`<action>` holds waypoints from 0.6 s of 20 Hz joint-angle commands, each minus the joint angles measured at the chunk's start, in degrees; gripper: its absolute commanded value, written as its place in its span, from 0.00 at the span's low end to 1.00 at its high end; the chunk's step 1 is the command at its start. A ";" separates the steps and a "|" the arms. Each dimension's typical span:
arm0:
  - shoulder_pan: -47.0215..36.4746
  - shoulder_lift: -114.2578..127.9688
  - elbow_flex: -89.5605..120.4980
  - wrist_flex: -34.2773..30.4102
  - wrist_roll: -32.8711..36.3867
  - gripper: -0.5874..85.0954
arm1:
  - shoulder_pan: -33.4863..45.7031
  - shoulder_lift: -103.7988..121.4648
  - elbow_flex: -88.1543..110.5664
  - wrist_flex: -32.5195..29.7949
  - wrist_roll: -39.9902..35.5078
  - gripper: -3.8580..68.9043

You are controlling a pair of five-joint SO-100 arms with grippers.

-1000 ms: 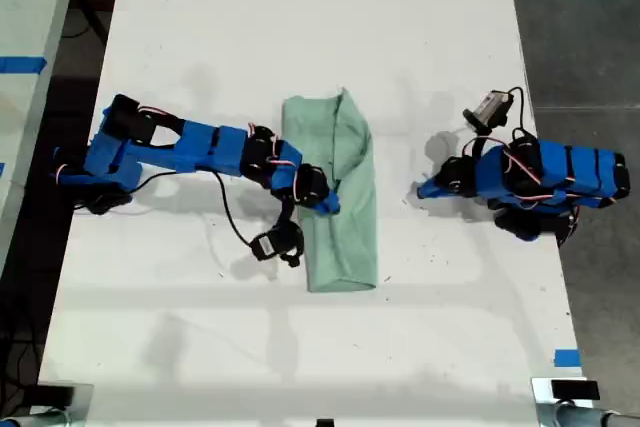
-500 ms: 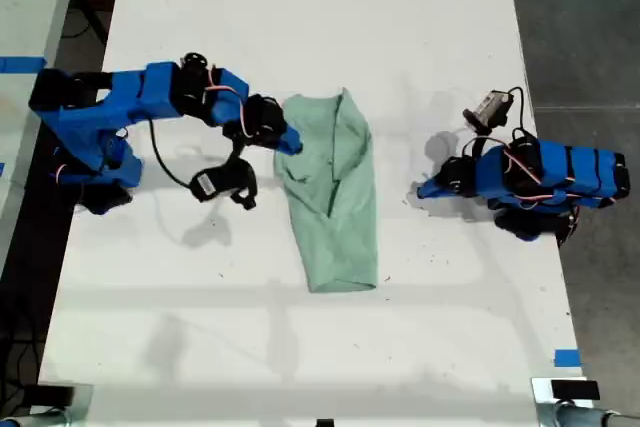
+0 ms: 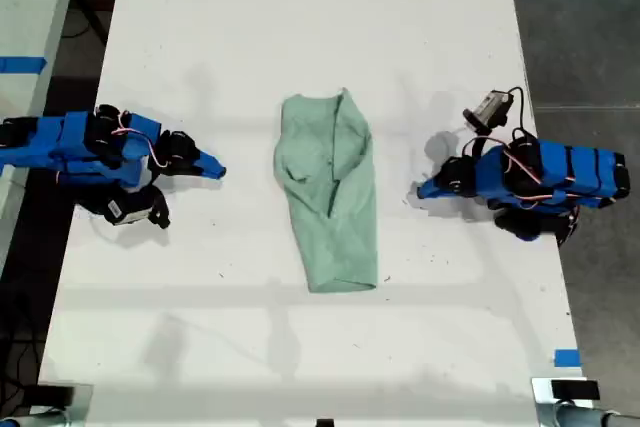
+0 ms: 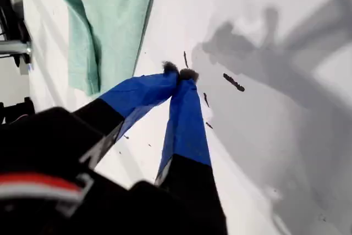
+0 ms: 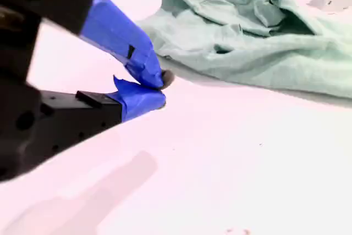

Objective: Fold t shirt

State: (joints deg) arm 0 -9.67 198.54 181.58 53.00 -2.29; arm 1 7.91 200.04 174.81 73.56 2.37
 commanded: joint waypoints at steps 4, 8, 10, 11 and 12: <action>-1.05 8.00 2.20 3.25 0.97 0.01 | 0.53 0.70 2.81 0.44 -0.09 0.07; -1.76 8.00 2.20 3.87 0.44 0.01 | 0.62 0.70 2.81 0.35 -0.53 0.07; -1.76 8.00 2.20 3.96 0.35 0.01 | 0.62 0.70 2.81 0.26 -0.62 0.07; -1.76 8.00 2.20 3.96 0.26 0.01 | 0.62 0.70 2.81 0.26 -0.70 0.07; -1.76 8.00 2.29 4.04 0.18 0.01 | 0.62 0.70 2.81 0.26 -0.79 0.07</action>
State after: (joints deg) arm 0 -10.81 206.10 183.25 56.69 -1.05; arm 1 8.09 200.04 174.81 73.56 2.37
